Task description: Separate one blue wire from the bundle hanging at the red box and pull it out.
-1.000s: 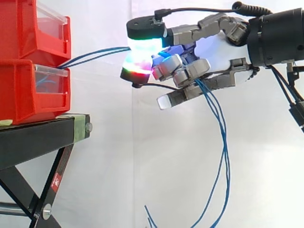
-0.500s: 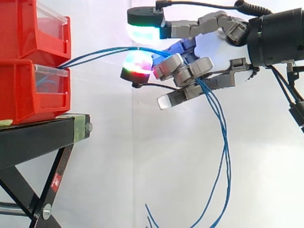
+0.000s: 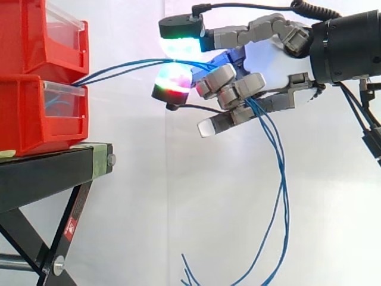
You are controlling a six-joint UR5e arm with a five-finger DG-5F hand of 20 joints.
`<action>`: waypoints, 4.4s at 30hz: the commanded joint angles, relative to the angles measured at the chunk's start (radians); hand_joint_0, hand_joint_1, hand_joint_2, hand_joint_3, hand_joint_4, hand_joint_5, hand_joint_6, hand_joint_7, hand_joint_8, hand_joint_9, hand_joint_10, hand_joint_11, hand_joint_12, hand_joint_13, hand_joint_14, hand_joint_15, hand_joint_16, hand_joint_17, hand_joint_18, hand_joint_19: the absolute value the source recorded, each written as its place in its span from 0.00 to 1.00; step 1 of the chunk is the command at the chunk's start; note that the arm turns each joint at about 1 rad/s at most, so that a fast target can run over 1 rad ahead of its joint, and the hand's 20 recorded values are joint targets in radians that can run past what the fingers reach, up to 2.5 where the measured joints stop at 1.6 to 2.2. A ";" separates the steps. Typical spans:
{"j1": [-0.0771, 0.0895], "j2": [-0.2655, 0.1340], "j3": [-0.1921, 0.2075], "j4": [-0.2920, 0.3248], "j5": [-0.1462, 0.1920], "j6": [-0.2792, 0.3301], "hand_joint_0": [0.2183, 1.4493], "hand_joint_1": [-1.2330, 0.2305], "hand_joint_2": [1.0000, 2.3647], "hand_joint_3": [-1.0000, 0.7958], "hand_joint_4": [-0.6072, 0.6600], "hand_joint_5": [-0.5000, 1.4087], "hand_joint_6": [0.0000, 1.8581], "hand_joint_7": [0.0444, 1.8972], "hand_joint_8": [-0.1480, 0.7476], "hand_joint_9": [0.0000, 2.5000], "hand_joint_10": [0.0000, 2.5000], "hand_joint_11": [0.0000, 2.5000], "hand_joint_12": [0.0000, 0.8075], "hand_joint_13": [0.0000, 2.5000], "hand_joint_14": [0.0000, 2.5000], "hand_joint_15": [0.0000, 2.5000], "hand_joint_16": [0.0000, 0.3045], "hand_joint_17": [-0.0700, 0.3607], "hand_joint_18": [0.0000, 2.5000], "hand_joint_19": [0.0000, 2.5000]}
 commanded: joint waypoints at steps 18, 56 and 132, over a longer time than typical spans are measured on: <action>0.000 0.000 0.000 -0.001 0.000 0.001 0.30 0.33 0.02 0.48 0.68 0.15 0.47 0.58 0.55 0.33 0.35 0.62 0.44 0.46 0.30 0.60 0.17 0.43 0.29 0.30; 0.002 0.000 0.000 -0.001 0.000 0.000 0.32 0.42 0.02 0.40 0.69 0.14 0.47 0.57 0.56 0.34 0.36 0.60 0.43 0.47 0.31 0.59 0.17 0.43 0.30 0.31; 0.003 0.000 0.000 0.000 0.000 0.000 0.27 0.45 0.01 0.34 0.71 0.13 0.46 0.60 0.56 0.30 0.23 0.65 0.46 0.37 0.37 0.60 0.15 0.40 0.25 0.29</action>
